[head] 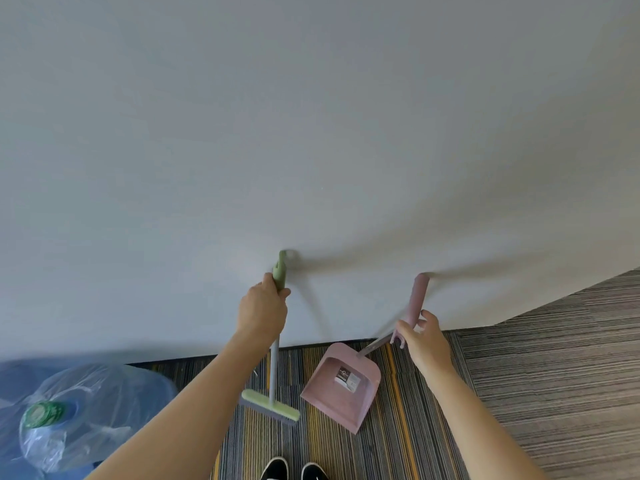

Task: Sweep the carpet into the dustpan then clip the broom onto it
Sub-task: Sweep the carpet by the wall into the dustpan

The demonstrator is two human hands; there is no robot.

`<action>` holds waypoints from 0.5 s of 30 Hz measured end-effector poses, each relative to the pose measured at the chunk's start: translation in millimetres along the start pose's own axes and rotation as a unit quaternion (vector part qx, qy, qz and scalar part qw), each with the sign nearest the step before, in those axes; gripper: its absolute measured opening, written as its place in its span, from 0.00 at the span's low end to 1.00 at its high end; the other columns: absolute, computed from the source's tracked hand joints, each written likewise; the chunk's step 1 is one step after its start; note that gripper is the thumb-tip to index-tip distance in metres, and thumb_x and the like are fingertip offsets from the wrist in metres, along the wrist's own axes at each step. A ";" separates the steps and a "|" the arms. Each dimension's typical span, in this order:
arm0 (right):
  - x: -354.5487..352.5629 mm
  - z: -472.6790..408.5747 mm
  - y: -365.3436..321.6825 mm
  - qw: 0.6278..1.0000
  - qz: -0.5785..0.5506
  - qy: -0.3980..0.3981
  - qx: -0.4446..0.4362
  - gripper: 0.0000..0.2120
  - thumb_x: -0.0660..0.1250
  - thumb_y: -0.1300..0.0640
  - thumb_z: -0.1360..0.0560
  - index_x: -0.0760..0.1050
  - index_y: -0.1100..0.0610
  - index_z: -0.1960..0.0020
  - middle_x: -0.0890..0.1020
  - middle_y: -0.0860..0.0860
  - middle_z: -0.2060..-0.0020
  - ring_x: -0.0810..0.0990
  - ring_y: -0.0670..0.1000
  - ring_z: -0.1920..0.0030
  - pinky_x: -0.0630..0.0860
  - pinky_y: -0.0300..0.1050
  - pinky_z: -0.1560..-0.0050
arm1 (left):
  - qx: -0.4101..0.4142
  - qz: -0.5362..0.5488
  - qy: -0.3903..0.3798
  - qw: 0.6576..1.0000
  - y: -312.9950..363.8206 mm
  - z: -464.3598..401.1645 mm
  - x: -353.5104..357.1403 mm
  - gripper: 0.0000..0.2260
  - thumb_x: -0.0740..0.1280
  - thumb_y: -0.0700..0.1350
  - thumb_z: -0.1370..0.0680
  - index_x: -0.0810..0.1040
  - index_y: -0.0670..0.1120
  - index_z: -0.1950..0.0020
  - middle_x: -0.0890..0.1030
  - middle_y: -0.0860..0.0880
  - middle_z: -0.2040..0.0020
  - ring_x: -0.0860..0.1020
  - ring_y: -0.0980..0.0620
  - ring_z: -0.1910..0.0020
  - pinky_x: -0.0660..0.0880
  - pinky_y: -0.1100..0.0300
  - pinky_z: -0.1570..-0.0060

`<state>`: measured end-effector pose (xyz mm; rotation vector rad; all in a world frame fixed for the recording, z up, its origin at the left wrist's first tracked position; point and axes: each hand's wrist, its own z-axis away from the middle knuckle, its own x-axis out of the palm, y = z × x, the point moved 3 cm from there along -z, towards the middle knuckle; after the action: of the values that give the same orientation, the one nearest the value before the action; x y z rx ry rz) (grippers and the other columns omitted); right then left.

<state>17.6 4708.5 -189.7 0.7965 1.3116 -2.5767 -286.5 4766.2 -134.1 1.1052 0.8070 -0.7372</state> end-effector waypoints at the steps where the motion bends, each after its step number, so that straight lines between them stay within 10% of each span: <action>1: 0.4 -0.2 -0.7 1.000 -0.002 -0.001 -0.004 0.32 0.68 0.50 0.25 0.62 0.57 0.25 0.73 0.56 0.31 0.76 0.53 0.46 0.69 0.46 0.52 | -0.018 0.014 -0.007 1.000 -2.9 1.6 6.0 0.09 0.61 0.47 0.19 0.68 0.43 0.53 0.75 0.46 0.62 0.73 0.44 0.64 0.66 0.53 0.65; 15: 3.5 1.4 12.8 1.000 0.007 -0.011 -0.005 0.35 0.70 0.50 0.25 0.60 0.58 0.24 0.74 0.56 0.32 0.81 0.54 0.47 0.77 0.48 0.54 | -0.081 0.064 -0.051 0.993 -33.0 -4.6 37.8 0.12 0.62 0.52 0.20 0.76 0.44 0.45 0.82 0.45 0.47 0.78 0.44 0.54 0.74 0.53 0.58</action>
<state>18.6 4700.0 -199.9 0.7708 1.3062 -2.5580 -295.6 4757.1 -182.7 0.9565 0.6899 -0.6044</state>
